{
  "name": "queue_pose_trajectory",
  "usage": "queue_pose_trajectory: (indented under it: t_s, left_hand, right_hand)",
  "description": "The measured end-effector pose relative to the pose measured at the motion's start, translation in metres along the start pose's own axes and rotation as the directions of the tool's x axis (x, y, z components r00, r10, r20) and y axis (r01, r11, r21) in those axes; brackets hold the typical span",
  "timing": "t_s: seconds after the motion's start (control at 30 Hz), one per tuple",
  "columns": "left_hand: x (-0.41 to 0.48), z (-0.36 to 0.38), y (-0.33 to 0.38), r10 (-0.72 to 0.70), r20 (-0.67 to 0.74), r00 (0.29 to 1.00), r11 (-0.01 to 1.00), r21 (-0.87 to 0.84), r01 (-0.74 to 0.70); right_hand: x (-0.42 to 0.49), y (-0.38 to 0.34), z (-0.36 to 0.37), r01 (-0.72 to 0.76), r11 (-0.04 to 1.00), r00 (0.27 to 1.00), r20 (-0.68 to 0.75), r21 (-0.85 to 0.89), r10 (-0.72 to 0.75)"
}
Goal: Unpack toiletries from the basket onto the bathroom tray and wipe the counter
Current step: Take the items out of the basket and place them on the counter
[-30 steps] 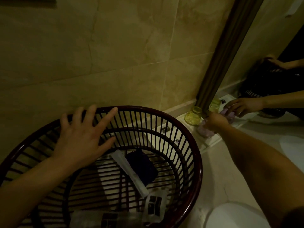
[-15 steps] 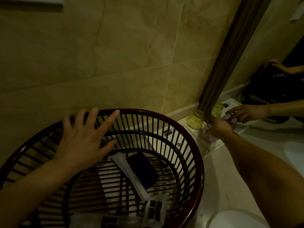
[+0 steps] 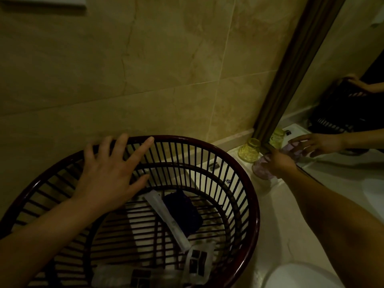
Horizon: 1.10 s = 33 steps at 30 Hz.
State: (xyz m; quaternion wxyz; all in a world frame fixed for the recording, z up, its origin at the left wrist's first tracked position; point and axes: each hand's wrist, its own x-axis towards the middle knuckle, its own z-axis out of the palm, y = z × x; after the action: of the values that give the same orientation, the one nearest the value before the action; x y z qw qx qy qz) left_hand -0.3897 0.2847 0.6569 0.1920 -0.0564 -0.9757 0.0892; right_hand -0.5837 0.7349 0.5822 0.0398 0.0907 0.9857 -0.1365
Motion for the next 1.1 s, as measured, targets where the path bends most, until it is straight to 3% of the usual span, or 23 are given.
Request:
queue_pose_trajectory:
  t_s: [0.1, 0.27, 0.47, 0.57, 0.67, 0.77, 0.87, 0.93, 1.03, 1.1]
  left_hand:
    - [0.001, -0.001, -0.001, 0.002, 0.012, 1.000, 1.000, 0.000, -0.002]
    - [0.000, -0.002, 0.000, 0.009, 0.021, 1.000, 1.000, -0.029, -0.009]
    - [-0.001, -0.003, -0.005, 0.028, 0.025, 0.999, 0.998, -0.063, -0.027]
    - [0.000, -0.001, -0.009, 0.043, 0.011, 0.999, 0.997, -0.070, -0.042]
    - [0.000, 0.000, -0.010, 0.050, -0.001, 0.999, 0.997, -0.063, -0.050]
    - [0.001, -0.001, -0.009, 0.048, 0.010, 0.999, 0.994, -0.101, -0.046]
    - [0.000, -0.002, -0.010, 0.043, 0.018, 0.999, 0.990, -0.132, -0.040]
    - [-0.001, 0.000, -0.012, 0.039, 0.014, 0.999, 0.990, -0.138, -0.037]
    - [-0.002, 0.001, -0.012, 0.033, 0.013, 0.999, 0.988, -0.153, -0.031]
    - [-0.002, 0.001, -0.012, 0.032, 0.007, 0.999, 0.987, -0.155, -0.030]
  right_hand:
    - [-0.009, -0.004, -0.012, 0.041, 0.992, 0.997, -0.056, -0.122, -0.049]
    - [-0.053, -0.053, -0.065, 0.173, 0.984, 0.964, -0.199, -0.041, -0.178]
    - [-0.164, -0.148, -0.130, 0.548, 0.836, 0.805, -0.273, 0.005, -0.526]
    - [-0.211, -0.193, -0.133, 0.668, 0.744, 0.735, -0.134, -0.025, -0.664]
    - [-0.224, -0.235, -0.101, 0.743, 0.657, 0.669, 0.139, -0.129, -0.730]
    - [-0.227, -0.265, -0.032, 0.809, 0.530, 0.580, 0.484, -0.252, -0.655]
    - [-0.221, -0.269, 0.041, 0.811, 0.453, 0.546, 0.758, -0.371, -0.357]
    - [-0.212, -0.266, 0.071, 0.789, 0.436, 0.544, 0.822, -0.434, -0.166]
    - [-0.202, -0.261, 0.090, 0.765, 0.422, 0.596, 0.783, -0.487, -0.176]
    - [-0.200, -0.257, 0.094, 0.691, 0.536, 0.641, 0.754, -0.484, -0.146]
